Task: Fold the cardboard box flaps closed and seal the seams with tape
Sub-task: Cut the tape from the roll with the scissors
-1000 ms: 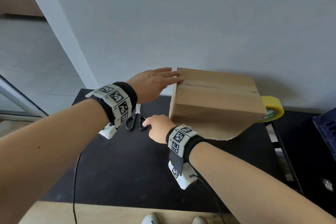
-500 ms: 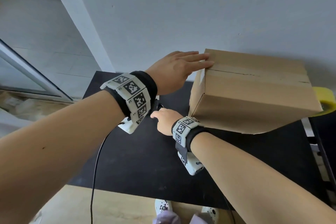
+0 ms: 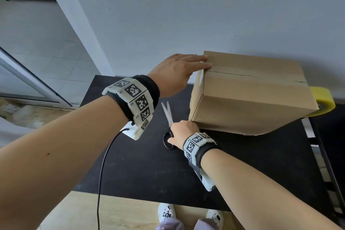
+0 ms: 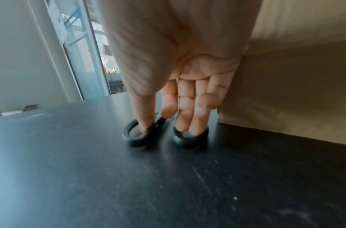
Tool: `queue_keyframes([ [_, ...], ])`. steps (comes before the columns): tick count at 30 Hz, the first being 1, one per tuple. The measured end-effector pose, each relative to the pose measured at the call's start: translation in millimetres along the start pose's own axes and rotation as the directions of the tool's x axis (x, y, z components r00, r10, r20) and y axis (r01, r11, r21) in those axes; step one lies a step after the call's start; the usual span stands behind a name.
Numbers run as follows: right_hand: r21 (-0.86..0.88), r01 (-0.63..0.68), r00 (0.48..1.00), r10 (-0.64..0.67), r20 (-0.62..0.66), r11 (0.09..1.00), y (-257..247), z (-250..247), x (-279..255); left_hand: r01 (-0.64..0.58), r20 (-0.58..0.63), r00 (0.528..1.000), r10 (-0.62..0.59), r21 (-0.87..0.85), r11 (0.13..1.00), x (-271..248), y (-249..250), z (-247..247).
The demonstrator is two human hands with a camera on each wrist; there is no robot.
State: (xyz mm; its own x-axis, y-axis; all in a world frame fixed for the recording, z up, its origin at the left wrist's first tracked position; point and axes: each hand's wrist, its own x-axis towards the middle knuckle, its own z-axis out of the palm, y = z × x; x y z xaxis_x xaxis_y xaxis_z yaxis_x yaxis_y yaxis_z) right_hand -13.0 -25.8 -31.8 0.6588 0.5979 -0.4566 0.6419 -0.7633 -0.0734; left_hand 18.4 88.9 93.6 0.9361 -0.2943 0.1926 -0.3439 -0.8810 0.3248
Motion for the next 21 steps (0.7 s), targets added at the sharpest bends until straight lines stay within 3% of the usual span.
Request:
queue_keyframes([
  [5,0.002,0.001,1.000,-0.001,-0.024,1.000,13,-1,-17,0.043,-0.032,0.999,-0.044,-0.029,0.999,-1,7,-4],
  [11,0.060,-0.002,0.999,0.000,0.036,0.998,28,-5,-40,0.136,-0.055,0.989,-0.138,-0.035,0.990,4,24,-5],
  [21,0.141,-0.063,0.997,0.054,0.061,0.988,69,-50,-90,0.231,0.043,0.971,-0.234,0.051,0.972,16,54,-15],
])
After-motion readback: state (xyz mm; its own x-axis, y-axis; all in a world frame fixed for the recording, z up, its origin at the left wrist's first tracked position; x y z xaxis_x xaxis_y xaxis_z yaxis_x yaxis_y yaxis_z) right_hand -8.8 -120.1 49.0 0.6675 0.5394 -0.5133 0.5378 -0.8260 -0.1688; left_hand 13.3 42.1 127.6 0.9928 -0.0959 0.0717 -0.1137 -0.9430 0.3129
